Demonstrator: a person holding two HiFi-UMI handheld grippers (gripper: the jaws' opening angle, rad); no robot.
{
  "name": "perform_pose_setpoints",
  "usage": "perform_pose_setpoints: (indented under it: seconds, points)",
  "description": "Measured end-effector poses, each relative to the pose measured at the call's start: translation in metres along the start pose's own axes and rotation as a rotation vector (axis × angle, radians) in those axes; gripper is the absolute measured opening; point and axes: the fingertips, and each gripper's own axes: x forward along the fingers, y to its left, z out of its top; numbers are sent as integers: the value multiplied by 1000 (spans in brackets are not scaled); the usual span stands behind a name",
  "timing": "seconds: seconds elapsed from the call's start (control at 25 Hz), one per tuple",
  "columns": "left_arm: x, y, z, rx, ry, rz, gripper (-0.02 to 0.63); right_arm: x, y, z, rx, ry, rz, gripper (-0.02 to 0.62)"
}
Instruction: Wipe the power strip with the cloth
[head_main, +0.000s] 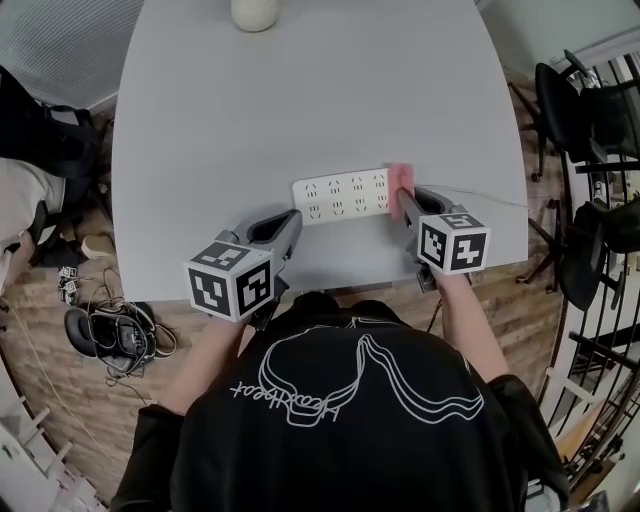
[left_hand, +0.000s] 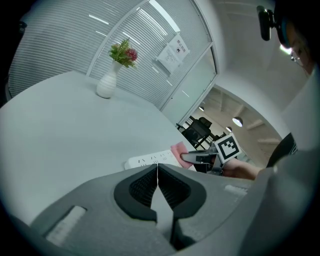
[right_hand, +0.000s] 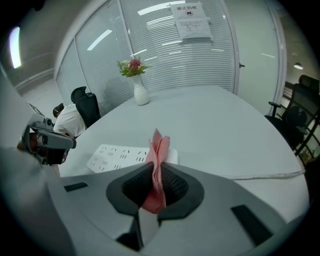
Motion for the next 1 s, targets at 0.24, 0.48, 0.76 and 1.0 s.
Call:
perform_pose_setpoints:
  seconds: [0.24,0.48,0.76,1.0]
  points:
    - [-4,7,-3,-11,-4,1,15,-6,-14,-4,0,18,-26,46]
    - [-8,9,-5,-22,-21,-5,15,-6,-18,-4,-28,47,-26,46]
    - [-15,8,-7,-30,-29,9,15,-16,2,13,-103,-1,-28,43]
    - [-16,9,-11,-35,-31,13,15,-16,38,31,-57,-65,86,43]
